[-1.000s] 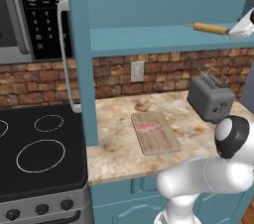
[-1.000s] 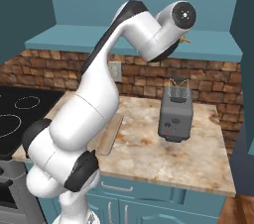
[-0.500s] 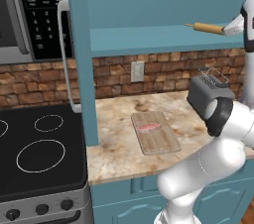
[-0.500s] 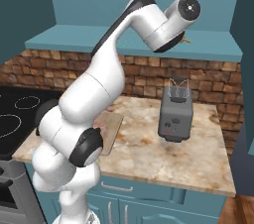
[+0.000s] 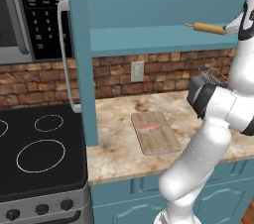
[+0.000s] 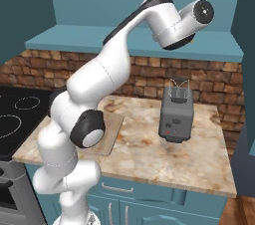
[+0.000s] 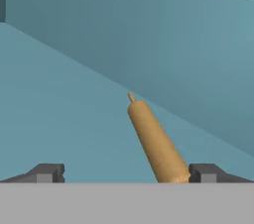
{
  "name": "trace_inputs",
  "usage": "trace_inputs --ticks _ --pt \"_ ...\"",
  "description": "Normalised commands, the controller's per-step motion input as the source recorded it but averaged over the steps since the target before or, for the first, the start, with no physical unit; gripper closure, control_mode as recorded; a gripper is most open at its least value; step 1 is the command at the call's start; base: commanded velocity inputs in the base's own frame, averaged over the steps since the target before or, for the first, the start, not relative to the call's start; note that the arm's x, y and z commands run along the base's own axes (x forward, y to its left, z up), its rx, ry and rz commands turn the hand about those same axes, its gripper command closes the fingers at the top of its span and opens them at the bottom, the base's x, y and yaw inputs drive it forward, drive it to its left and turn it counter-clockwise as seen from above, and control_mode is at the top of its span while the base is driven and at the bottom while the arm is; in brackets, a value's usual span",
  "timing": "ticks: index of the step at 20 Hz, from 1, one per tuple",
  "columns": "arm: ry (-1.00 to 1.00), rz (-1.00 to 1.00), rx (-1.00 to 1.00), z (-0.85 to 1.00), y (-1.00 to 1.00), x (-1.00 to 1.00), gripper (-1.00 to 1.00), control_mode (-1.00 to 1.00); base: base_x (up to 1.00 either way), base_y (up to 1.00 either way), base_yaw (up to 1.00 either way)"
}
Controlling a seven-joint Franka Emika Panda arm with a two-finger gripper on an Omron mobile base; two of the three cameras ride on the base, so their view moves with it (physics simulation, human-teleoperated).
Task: Open the cabinet, retrieve the rolling pin, and place it next to the meat on the cutting board to prepare for tenderizing.
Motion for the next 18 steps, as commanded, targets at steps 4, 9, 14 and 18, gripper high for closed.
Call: trace_inputs --ticks 4,9,14,18 --pt "0.01 0.10 0.02 0.00 -0.27 0.25 -1.00 -1.00 0.00 0.00 0.00" --pt "0.05 0.10 0.00 0.00 -0.16 0.29 -1.00 -1.00 0.00 0.00 0.00" --pt "0.05 0.08 0.00 0.00 -0.07 0.25 -1.00 -1.00 0.00 0.00 0.00" --pt "0.08 0.06 0.00 0.00 -0.06 0.20 -1.00 -1.00 0.00 0.00 0.00"
